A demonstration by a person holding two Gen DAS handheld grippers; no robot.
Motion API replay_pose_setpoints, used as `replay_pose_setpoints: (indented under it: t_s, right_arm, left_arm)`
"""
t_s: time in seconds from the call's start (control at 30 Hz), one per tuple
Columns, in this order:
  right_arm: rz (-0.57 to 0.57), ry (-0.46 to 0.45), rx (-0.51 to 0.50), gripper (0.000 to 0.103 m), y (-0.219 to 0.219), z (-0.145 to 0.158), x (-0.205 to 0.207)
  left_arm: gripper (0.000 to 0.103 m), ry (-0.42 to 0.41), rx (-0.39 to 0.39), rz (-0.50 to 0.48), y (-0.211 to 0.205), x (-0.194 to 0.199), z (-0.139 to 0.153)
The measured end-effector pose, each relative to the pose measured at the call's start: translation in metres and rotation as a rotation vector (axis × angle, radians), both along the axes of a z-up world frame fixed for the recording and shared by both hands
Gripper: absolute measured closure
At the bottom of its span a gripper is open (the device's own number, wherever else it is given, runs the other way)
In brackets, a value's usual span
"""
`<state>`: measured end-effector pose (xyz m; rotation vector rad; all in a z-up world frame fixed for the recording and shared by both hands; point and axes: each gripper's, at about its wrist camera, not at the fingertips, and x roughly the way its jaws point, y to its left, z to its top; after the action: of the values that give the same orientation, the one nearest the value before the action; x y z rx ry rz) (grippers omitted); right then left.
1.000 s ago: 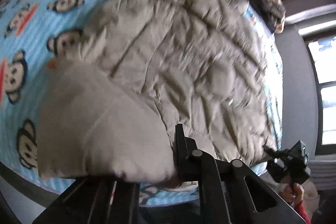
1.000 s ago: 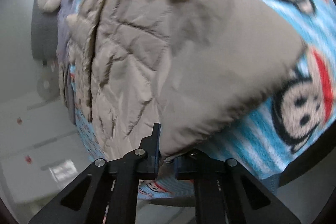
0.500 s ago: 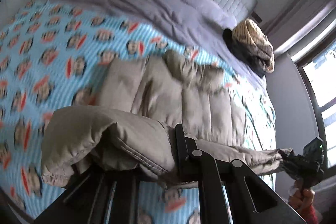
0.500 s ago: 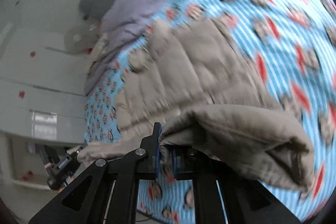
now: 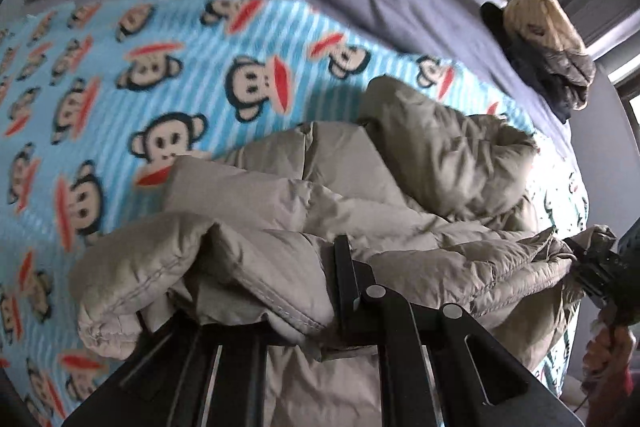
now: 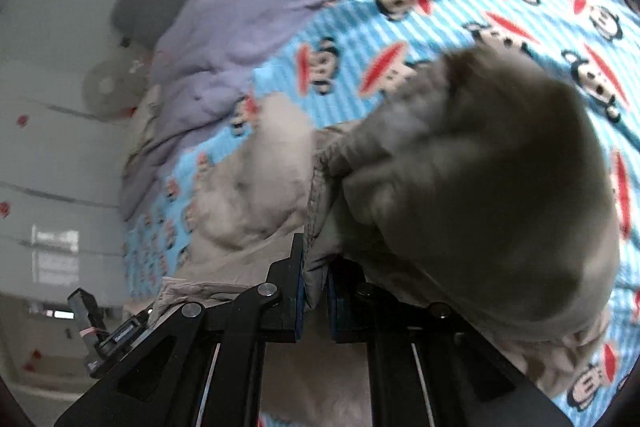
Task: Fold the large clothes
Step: 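Lift the held jacket side and fold it over the body with both tools, then open both tools to release the folded jacket side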
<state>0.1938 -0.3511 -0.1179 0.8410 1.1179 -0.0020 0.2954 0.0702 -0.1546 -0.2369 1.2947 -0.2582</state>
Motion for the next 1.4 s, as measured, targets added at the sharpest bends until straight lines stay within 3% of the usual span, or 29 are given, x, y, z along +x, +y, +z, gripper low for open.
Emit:
replay_pose_setpoints:
  t_s: [0.17,0.33,0.57,0.63,0.7,0.77,0.8,0.83,0.87,0.9,1.03,1.13,1.17,1.2,1.23,1.27,1.33,1.4]
  right_arm:
    - [-0.076,0.053,0.029,0.094,-0.007,-0.031,0.016]
    - [-0.05,0.056,-0.004,0.094,-0.002,-0.033,0.024]
    - [-0.067,0.057,-0.065,0.094,0.001,-0.039,0.042]
    - [-0.068,0.063,-0.072,0.094,0.0,-0.041,0.047]
    - [-0.087,0.068,-0.053,0.094,-0.003,-0.042,0.044]
    - [-0.1,0.066,-0.03,0.094,-0.004,-0.043,0.044]
    - [-0.105,0.066,-0.021,0.094,-0.005,-0.043,0.044]
    - [-0.102,0.067,-0.023,0.094,-0.006,-0.043,0.044]
    - [-0.098,0.068,-0.029,0.094,-0.006,-0.042,0.045]
    - [-0.093,0.071,-0.034,0.094,-0.006,-0.041,0.046]
    - [-0.063,0.09,-0.048,0.084,-0.006,-0.028,0.046]
    - [-0.034,0.047,-0.109,0.055,-0.004,-0.002,0.033]
    - [-0.023,0.008,-0.13,0.053,-0.002,0.011,0.023]
    - [-0.005,-0.015,-0.139,0.053,0.0,0.019,0.014]
    - [0.008,-0.025,-0.146,0.053,0.001,0.022,0.009]
    - [0.037,-0.04,-0.167,0.058,0.005,0.027,0.0]
    - [0.086,-0.048,-0.217,0.079,0.011,0.027,-0.008]
    - [0.115,-0.031,-0.266,0.081,0.011,0.019,-0.01]
  left_arm:
    - [0.087,-0.006,-0.009,-0.06,-0.004,0.012,0.002]
    - [0.086,-0.029,-0.002,-0.109,-0.003,0.007,0.007]
    - [0.086,0.027,-0.067,0.016,0.003,0.036,-0.02]
    - [0.086,0.048,-0.077,0.005,0.003,0.036,-0.016]
    - [0.084,0.017,-0.082,-0.062,0.002,0.03,0.0]
    - [0.072,-0.011,-0.078,-0.133,0.003,0.02,0.019]
    - [0.06,-0.025,-0.066,-0.149,0.004,0.018,0.026]
    - [0.045,-0.053,-0.034,-0.165,0.005,0.013,0.036]
    - [0.014,-0.083,0.0,-0.168,0.007,0.01,0.044]
    - [0.005,-0.12,0.03,-0.167,0.009,0.006,0.052]
    - [0.005,-0.233,0.147,-0.135,0.017,-0.009,0.073]
    - [0.008,-0.255,0.185,-0.132,0.015,-0.022,0.068]
    - [0.022,-0.255,0.19,-0.142,0.012,-0.025,0.064]
    - [0.038,-0.247,0.197,-0.155,0.01,-0.025,0.059]
    - [0.044,-0.221,0.2,-0.18,0.003,-0.025,0.049]
    - [0.059,-0.204,0.194,-0.197,-0.003,-0.025,0.041]
    - [0.065,-0.198,0.199,-0.211,-0.015,-0.023,0.029]
    - [0.065,-0.23,0.232,-0.211,-0.025,-0.017,0.022]
